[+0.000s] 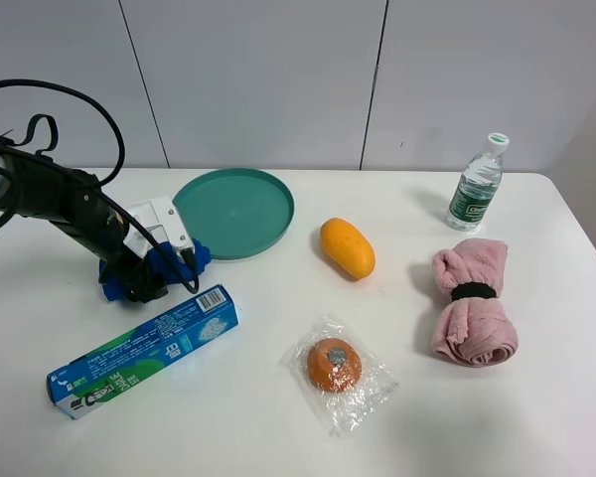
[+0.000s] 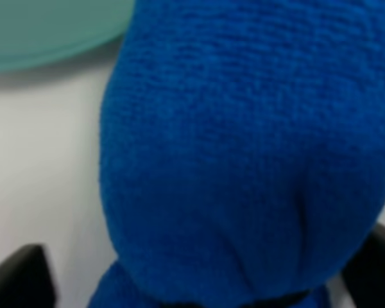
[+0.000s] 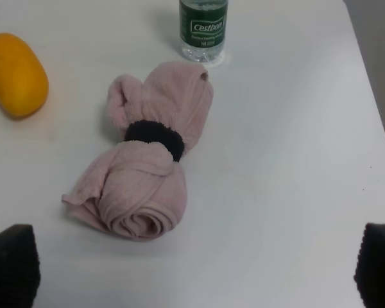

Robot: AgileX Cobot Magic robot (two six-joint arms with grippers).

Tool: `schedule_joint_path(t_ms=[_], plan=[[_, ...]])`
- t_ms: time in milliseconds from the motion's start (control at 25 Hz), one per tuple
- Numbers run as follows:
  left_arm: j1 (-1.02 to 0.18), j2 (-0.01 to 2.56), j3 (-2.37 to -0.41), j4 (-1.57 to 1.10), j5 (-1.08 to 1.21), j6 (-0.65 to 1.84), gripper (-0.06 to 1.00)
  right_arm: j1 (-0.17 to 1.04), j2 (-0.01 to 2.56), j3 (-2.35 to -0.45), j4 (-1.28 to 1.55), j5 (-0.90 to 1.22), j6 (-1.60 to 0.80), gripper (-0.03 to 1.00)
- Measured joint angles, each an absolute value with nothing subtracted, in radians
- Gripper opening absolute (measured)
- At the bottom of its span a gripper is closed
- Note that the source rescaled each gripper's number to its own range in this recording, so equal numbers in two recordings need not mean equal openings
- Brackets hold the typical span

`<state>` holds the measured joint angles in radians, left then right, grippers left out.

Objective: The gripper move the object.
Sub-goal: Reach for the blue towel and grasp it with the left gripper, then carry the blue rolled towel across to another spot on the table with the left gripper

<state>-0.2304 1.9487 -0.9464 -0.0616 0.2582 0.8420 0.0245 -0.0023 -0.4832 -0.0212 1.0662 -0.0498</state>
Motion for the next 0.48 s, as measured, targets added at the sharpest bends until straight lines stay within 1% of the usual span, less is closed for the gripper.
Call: schedule_joint_path(t_ms=[40, 120, 160, 200, 480], plan=[[-0.230, 1.950, -0.946, -0.062, 0.266, 0.842, 0.52, 0.024, -0.002, -0.483, -0.021, 1.066, -0.050, 1.00], [-0.230, 1.952, -0.946, -0.062, 0.302, 0.842, 0.16, 0.024, -0.002, -0.483, -0.021, 1.066, -0.050, 1.00], [-0.230, 1.952, -0.946, -0.062, 0.314, 0.842, 0.04, 0.024, -0.002, -0.483, -0.021, 1.066, -0.050, 1.00], [-0.230, 1.952, -0.946, -0.061, 0.324, 0.842, 0.00, 0.024, -0.002, -0.483, -0.021, 1.066, -0.050, 1.00], [-0.230, 1.892, -0.948, -0.060, 0.369, 0.766, 0.00, 0.024, -0.002, -0.483, -0.021, 1.066, -0.050, 1.00]])
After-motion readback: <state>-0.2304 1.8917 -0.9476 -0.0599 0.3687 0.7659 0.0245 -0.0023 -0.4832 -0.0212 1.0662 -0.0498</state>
